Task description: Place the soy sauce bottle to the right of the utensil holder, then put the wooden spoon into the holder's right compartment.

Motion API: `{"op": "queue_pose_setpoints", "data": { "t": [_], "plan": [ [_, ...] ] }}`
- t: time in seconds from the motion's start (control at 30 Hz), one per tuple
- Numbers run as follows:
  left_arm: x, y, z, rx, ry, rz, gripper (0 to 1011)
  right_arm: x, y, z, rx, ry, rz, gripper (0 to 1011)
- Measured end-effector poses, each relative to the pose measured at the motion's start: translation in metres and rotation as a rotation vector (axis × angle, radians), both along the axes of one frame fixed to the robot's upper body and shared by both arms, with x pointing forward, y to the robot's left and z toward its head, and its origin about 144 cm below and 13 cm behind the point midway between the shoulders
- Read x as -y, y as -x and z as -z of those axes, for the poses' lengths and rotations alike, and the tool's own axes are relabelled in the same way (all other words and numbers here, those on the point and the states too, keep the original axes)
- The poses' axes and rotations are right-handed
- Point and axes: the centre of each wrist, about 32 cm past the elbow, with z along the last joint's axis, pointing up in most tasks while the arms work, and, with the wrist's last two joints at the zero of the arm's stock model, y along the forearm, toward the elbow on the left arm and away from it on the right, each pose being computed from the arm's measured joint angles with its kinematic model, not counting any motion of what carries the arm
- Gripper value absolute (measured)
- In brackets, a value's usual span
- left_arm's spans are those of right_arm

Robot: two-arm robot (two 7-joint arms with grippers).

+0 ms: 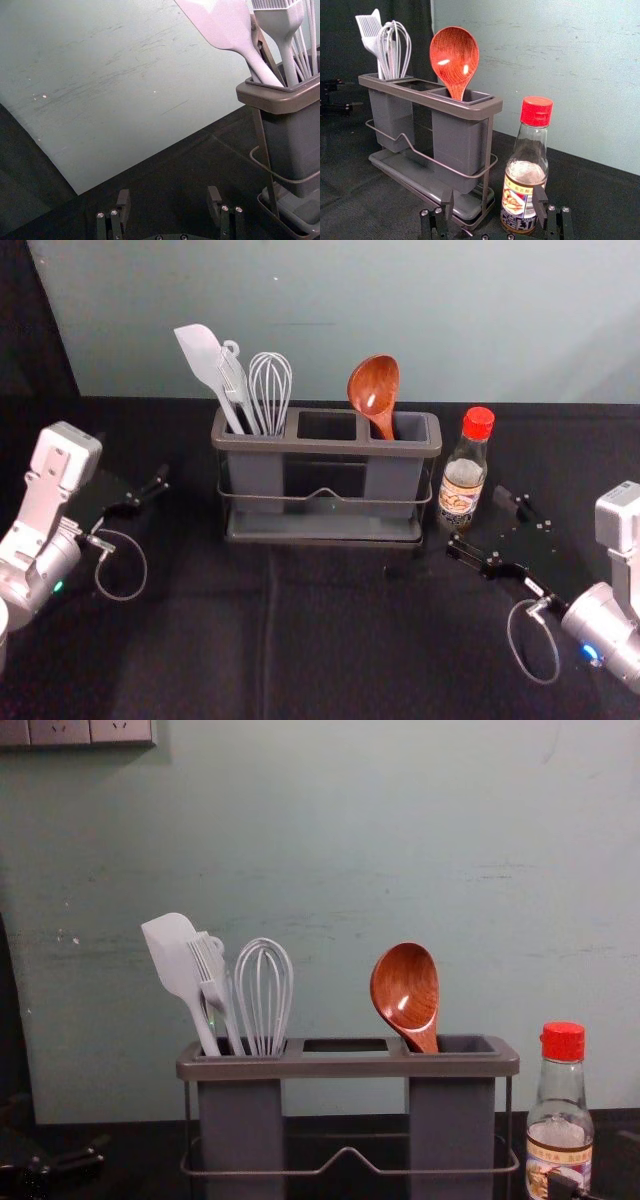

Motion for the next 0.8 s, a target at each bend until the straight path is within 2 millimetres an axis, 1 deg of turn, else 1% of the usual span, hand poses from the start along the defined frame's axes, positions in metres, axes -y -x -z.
{"op": "queue_pose_setpoints", "data": {
  "t": [0.8],
  "plan": [
    [0.0,0.0,0.0,0.0,0.0,0.0,1005,-0.0007,0.0001,-0.0005,0.0,0.001,0.001,1003]
  ]
}}
